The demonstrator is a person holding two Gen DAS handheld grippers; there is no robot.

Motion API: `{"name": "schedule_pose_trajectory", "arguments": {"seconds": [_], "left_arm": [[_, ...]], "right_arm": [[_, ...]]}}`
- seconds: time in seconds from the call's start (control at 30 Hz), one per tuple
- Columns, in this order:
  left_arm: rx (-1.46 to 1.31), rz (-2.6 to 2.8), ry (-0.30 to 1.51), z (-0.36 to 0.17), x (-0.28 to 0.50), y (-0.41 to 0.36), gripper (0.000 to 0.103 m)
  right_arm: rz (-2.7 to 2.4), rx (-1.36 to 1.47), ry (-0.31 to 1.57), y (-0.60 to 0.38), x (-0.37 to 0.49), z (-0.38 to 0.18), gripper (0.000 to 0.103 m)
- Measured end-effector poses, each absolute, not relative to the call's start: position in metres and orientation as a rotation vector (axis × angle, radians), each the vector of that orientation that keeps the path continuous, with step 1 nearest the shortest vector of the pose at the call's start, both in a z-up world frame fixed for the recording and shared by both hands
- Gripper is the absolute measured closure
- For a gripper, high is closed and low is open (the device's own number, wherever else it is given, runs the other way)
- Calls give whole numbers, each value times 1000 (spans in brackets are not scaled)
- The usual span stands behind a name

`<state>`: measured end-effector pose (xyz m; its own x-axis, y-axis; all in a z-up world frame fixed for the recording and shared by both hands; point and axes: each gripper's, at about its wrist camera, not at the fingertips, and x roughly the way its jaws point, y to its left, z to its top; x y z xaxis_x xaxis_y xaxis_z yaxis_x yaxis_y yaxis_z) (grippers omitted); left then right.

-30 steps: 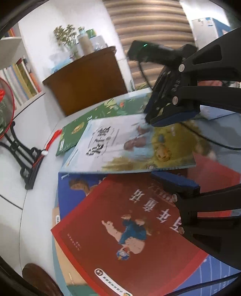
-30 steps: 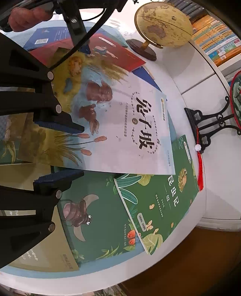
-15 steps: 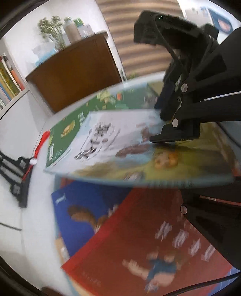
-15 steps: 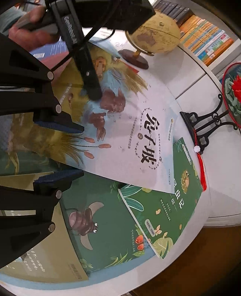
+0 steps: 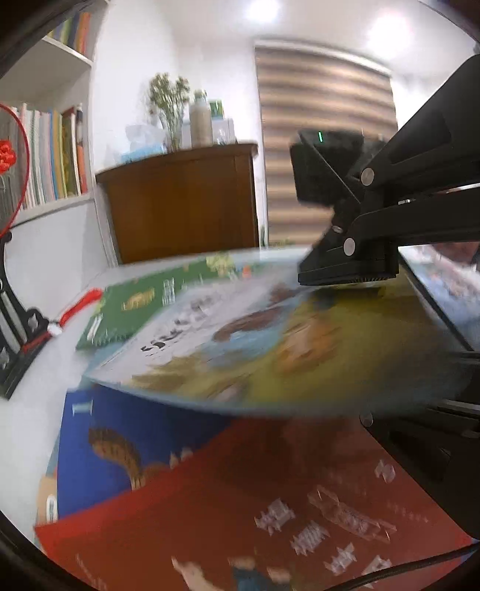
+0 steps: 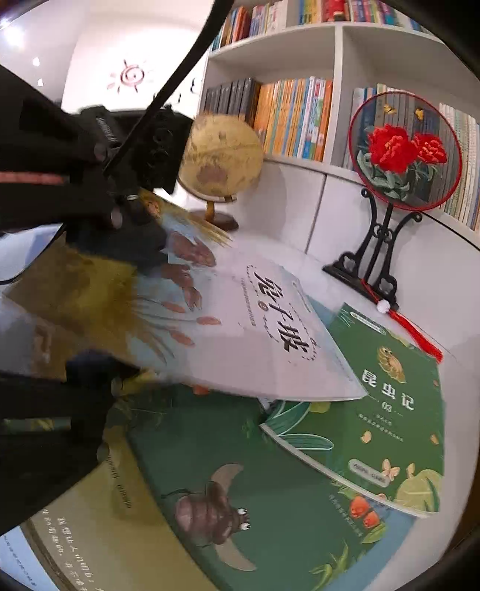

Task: Organize books
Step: 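Lift the rabbit-cover book with the right tool and carry it toward the globe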

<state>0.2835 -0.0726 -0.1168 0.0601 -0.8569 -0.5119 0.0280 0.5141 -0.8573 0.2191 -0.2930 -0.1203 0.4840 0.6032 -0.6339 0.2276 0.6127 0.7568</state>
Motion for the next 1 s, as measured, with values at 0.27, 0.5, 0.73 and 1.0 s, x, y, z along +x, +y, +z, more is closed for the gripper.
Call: {"name": "schedule_pose_trajectory", "arguments": {"seconds": [0.27,0.5,0.73,1.0], "left_arm": [[-438,-633,1268,-82,244,-64,89],[-336,-593,1152,-42,192,-19,88],[-418,-512,1059,-10,155,80,88],[-523,-340,994,-16,119,217,88]], "right_arm": [[192,388,1090,-216,213,-87,86],[280,220,1048,-163,175,-60,86],[392,96,998,-75,151,-28,85],[537,48,1001,55,151,-26,85]]}}
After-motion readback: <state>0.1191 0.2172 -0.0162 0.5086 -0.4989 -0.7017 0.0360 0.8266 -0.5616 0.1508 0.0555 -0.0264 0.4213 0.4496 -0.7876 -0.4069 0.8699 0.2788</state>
